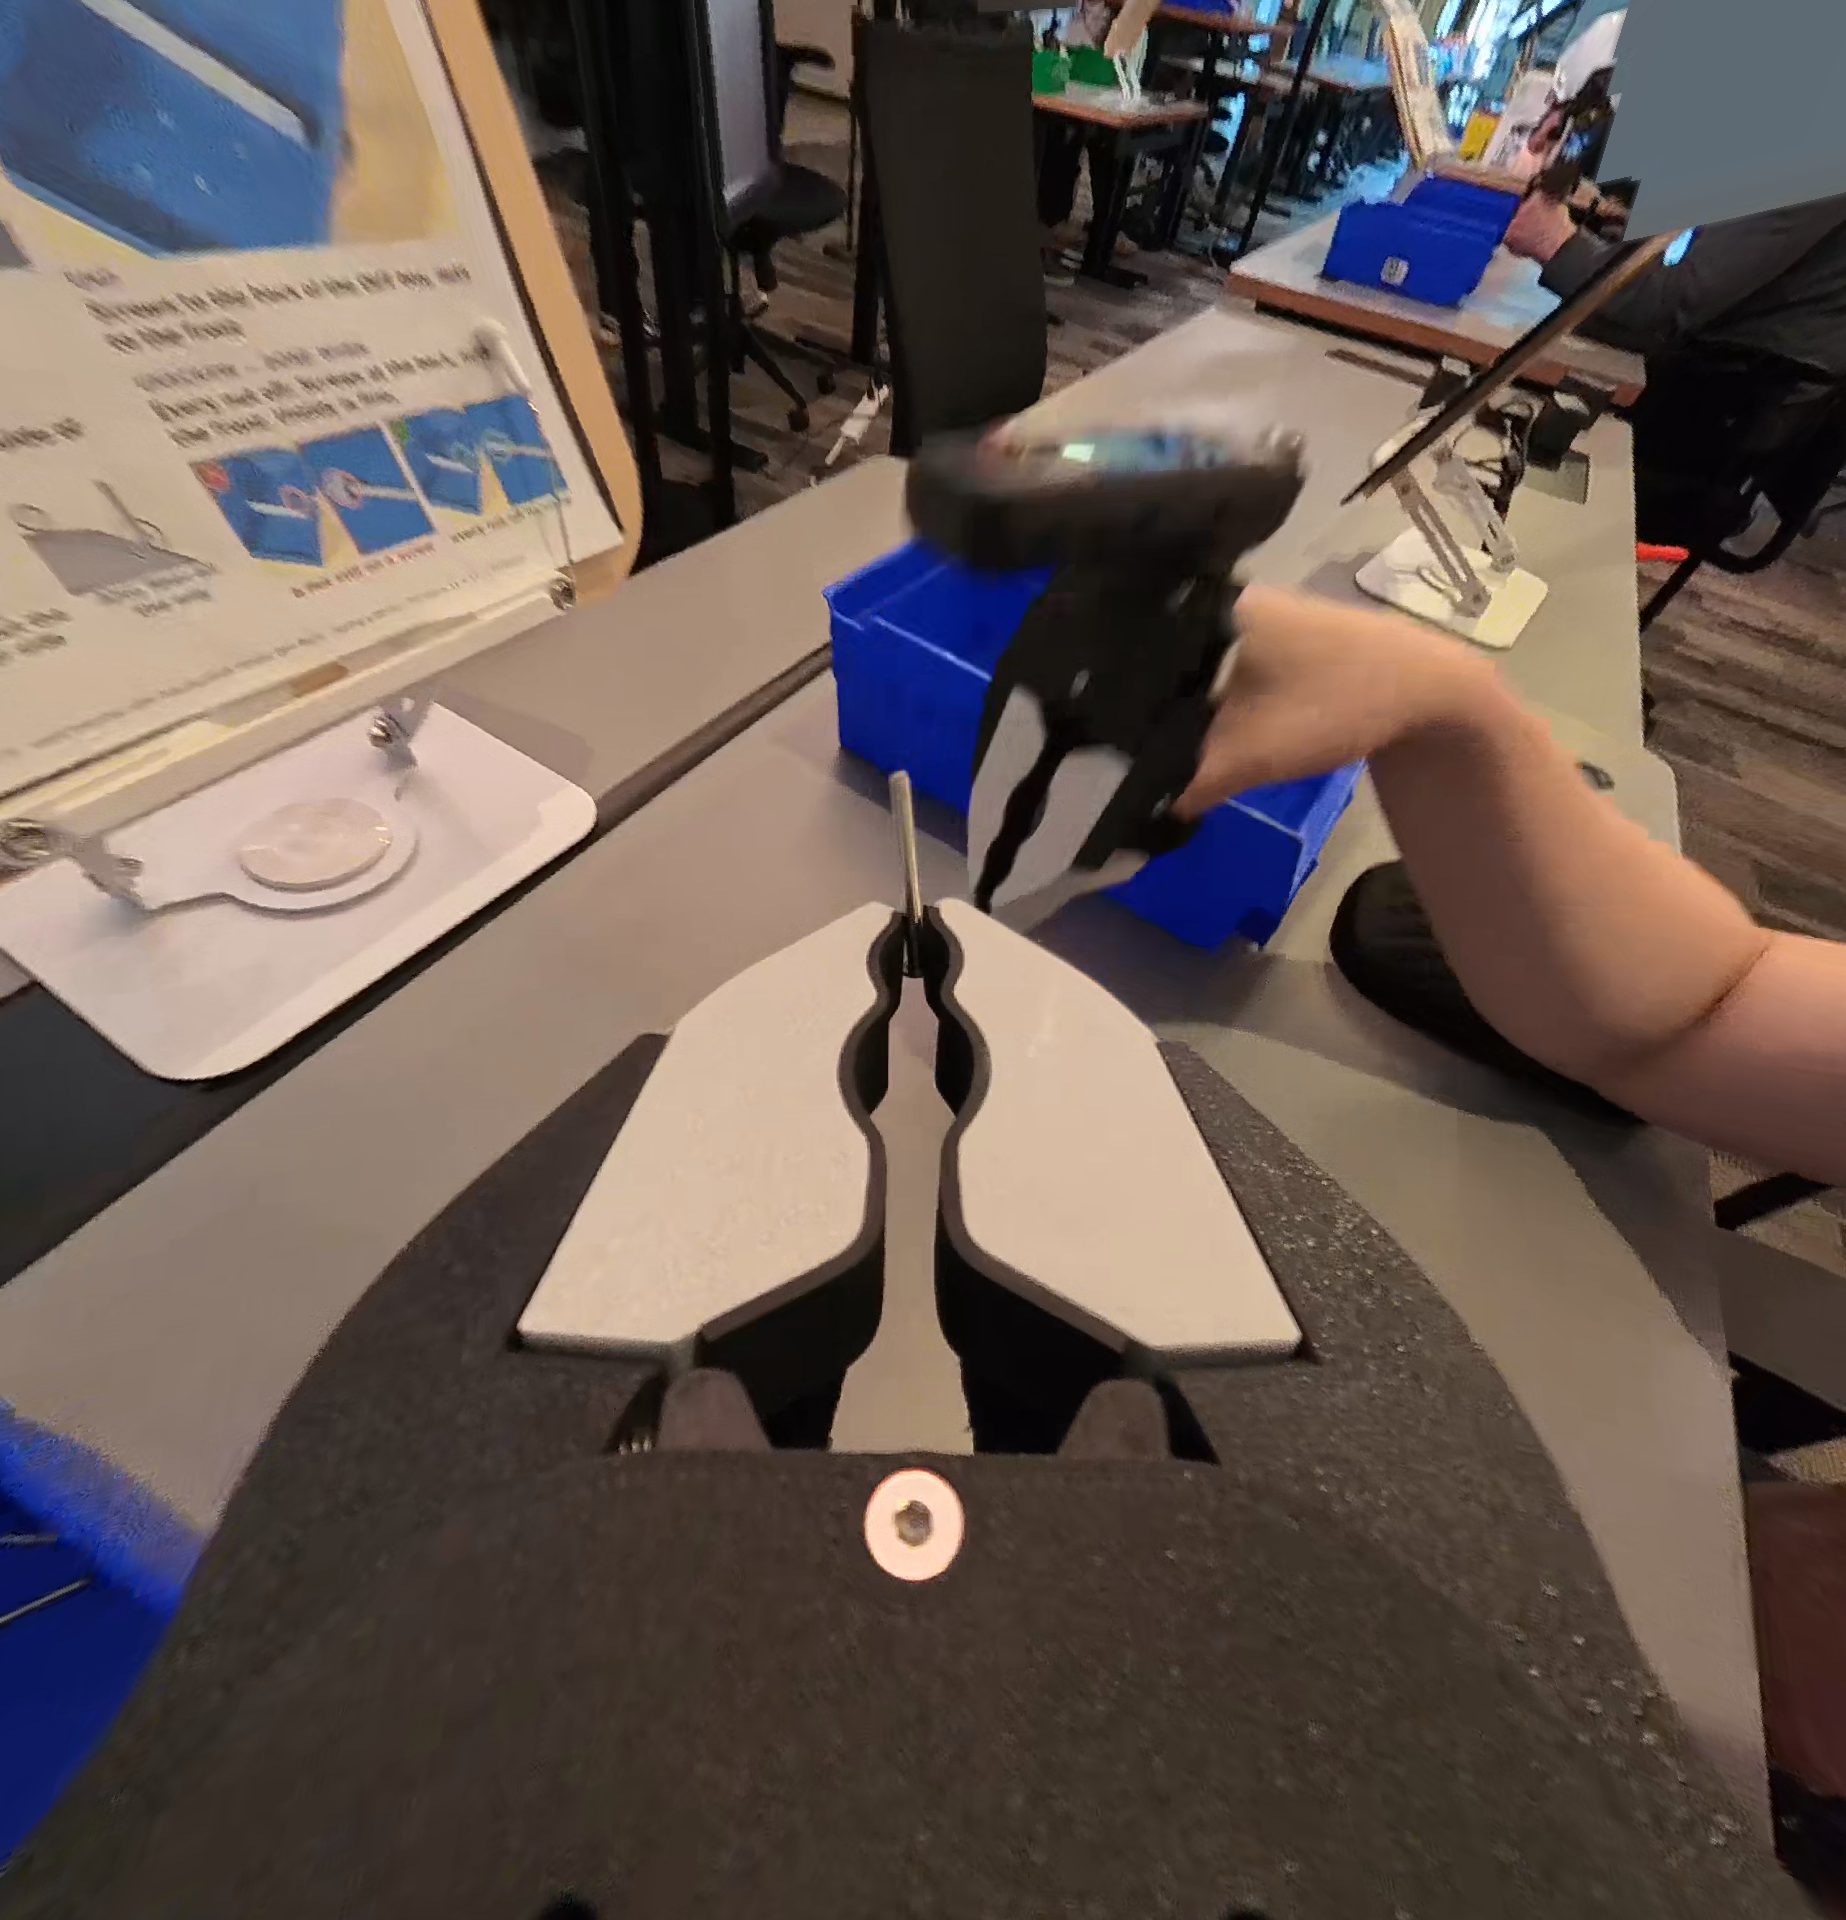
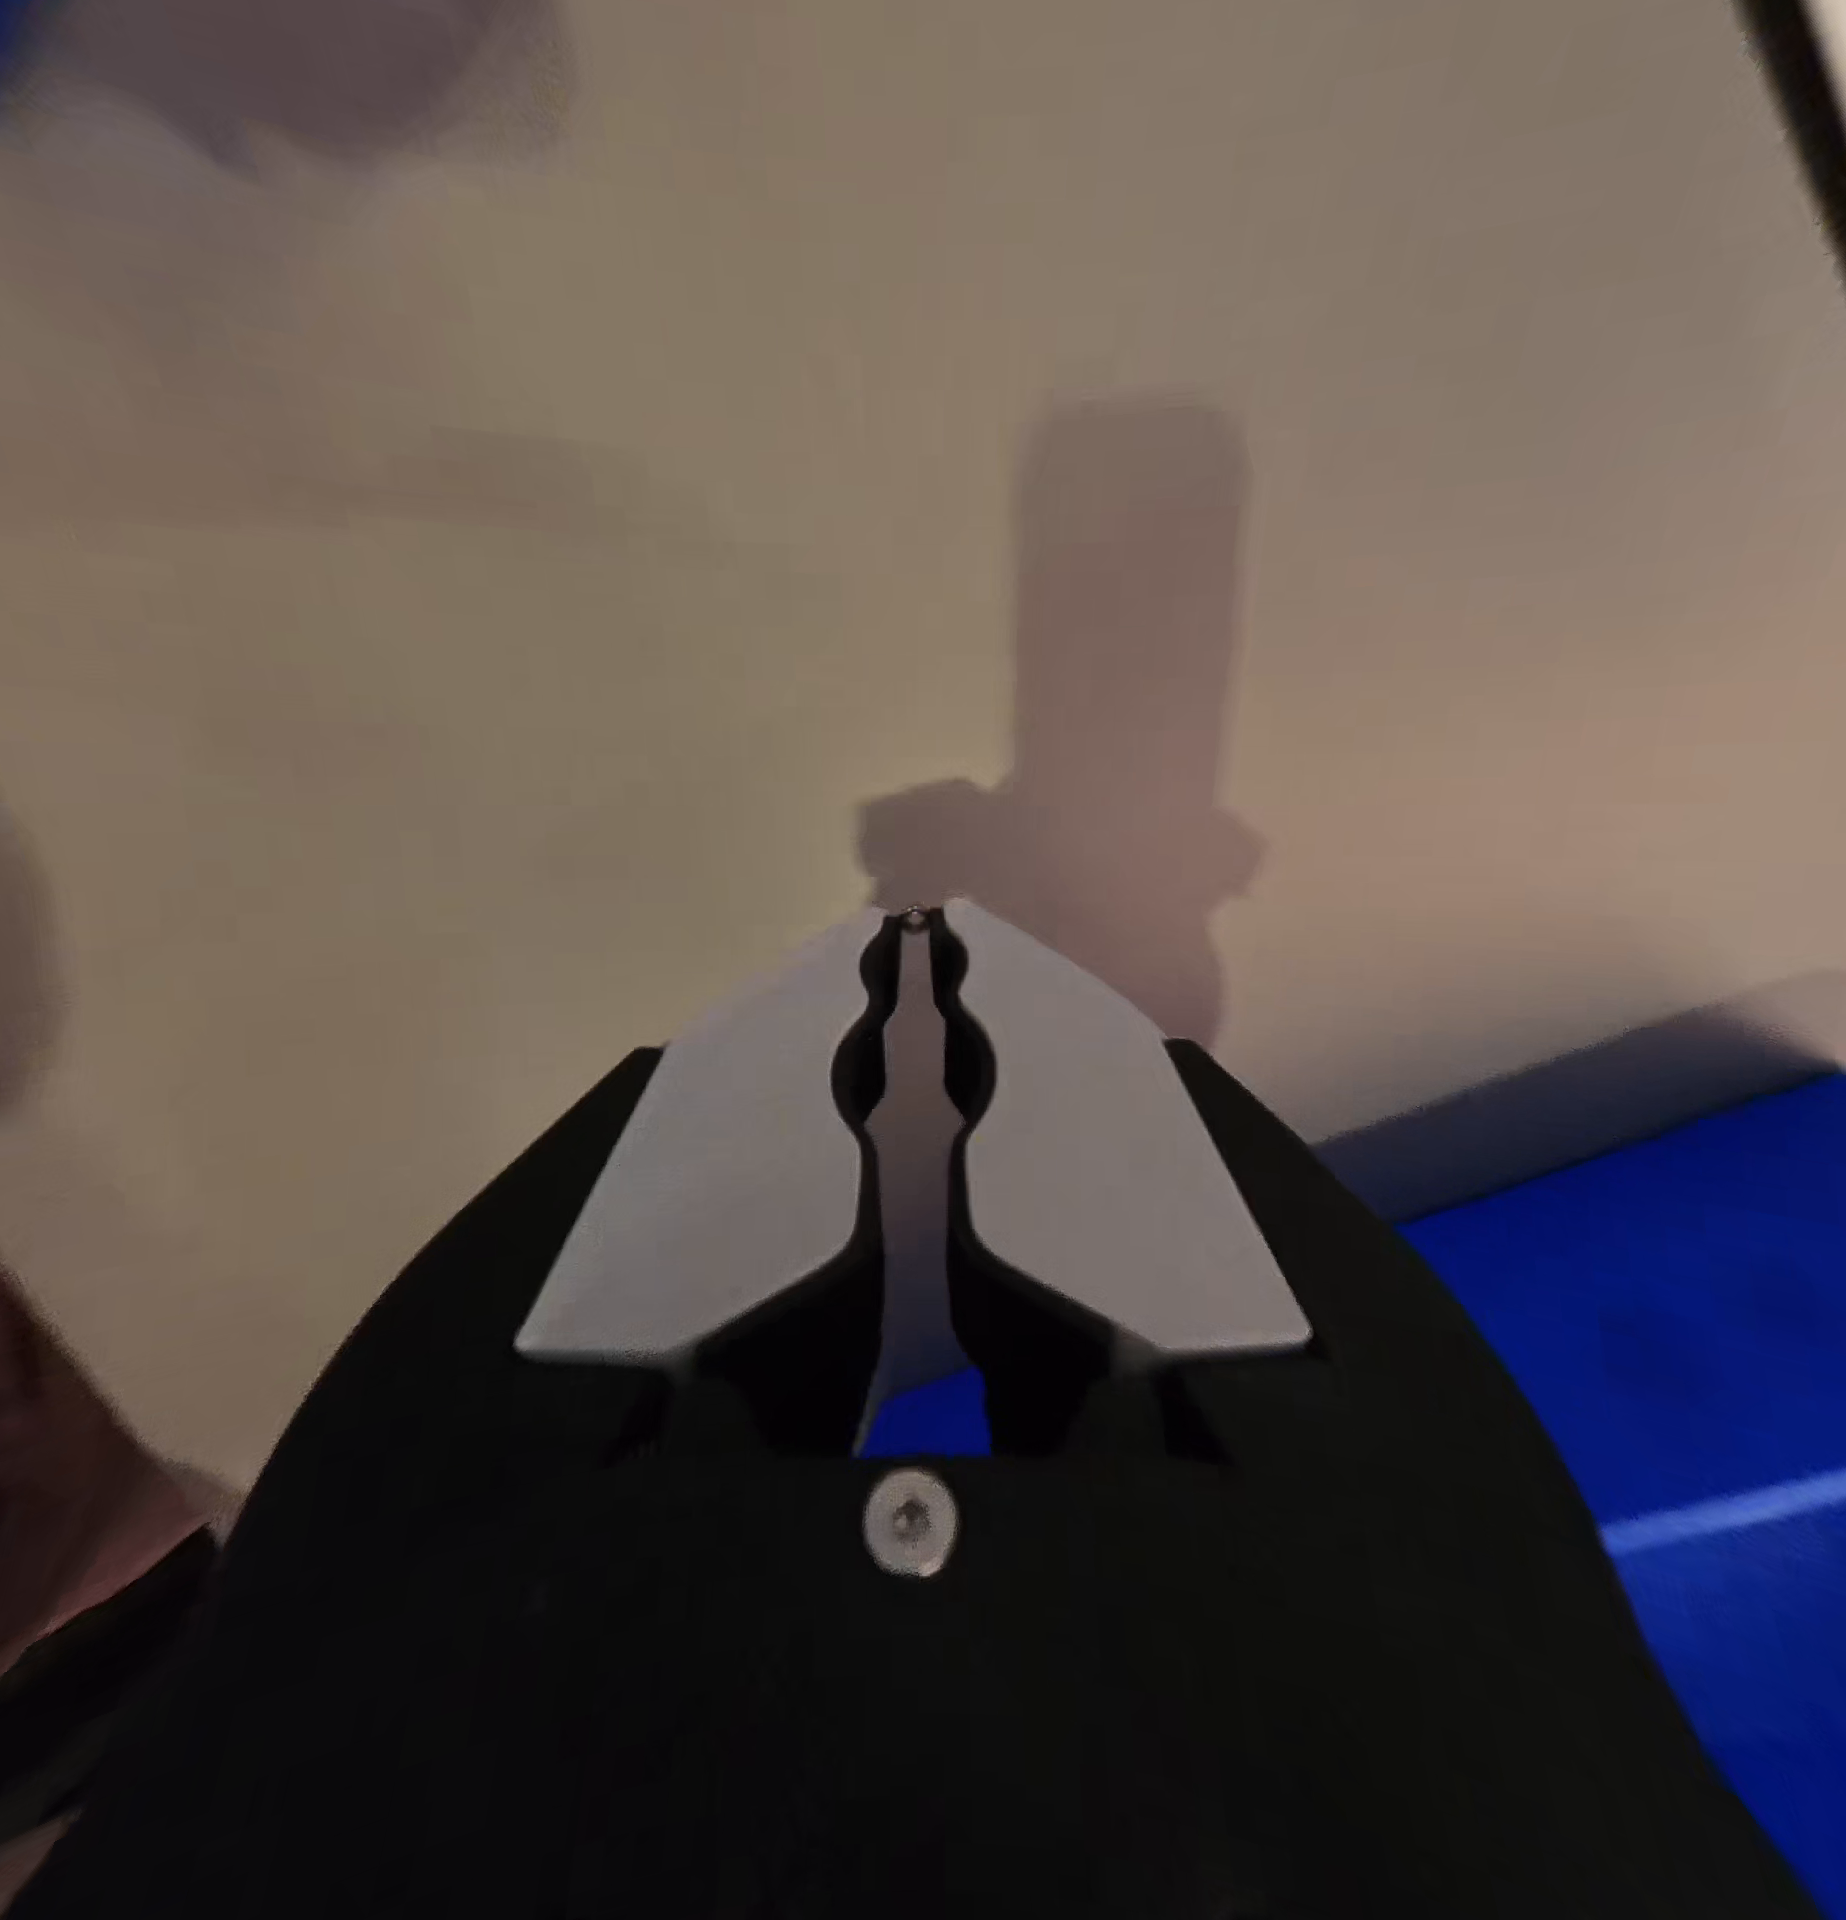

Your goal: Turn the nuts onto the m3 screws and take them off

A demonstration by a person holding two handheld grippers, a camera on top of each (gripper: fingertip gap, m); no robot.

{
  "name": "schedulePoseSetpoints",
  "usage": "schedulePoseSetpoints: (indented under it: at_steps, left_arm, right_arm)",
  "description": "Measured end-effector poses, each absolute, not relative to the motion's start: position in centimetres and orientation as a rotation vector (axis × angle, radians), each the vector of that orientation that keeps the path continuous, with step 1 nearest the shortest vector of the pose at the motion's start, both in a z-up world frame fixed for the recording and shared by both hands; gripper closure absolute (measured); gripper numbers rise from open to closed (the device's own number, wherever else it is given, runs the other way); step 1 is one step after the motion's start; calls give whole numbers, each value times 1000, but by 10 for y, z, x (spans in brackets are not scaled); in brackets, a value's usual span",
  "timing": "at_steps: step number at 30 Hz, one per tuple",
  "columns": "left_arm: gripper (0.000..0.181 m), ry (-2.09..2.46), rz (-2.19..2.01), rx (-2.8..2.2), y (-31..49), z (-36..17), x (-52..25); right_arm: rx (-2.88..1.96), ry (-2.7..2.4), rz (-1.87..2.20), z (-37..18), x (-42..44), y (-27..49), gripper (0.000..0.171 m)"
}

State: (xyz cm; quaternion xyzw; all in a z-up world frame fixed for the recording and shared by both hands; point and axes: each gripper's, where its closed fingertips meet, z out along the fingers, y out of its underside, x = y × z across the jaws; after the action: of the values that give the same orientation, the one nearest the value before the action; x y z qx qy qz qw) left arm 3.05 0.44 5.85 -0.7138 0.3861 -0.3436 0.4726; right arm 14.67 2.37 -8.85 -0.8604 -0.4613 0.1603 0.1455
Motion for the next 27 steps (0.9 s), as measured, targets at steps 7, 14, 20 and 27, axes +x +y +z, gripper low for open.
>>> schedulePoseSetpoints:
  at_steps: [7,14,20,27]
  left_arm:
    - [178,1230,-776,-1773,-20,-5,93]
    - [179,1445,-782,-1784,-52,-40,122]
    - [178,1550,-699,-1805,-63,-52,122]
    - [178,1612,-640,-1789,-68,-59,123]
  right_arm:
    - [-1879,-1535,799,17,142,-38,165]
    - [-1672,-1683,772,30,142,-65,165]
    - [-1690,-1822,652,0,132,-64,165]
    - [-1715,-1935,568,-25,124,-66,165]
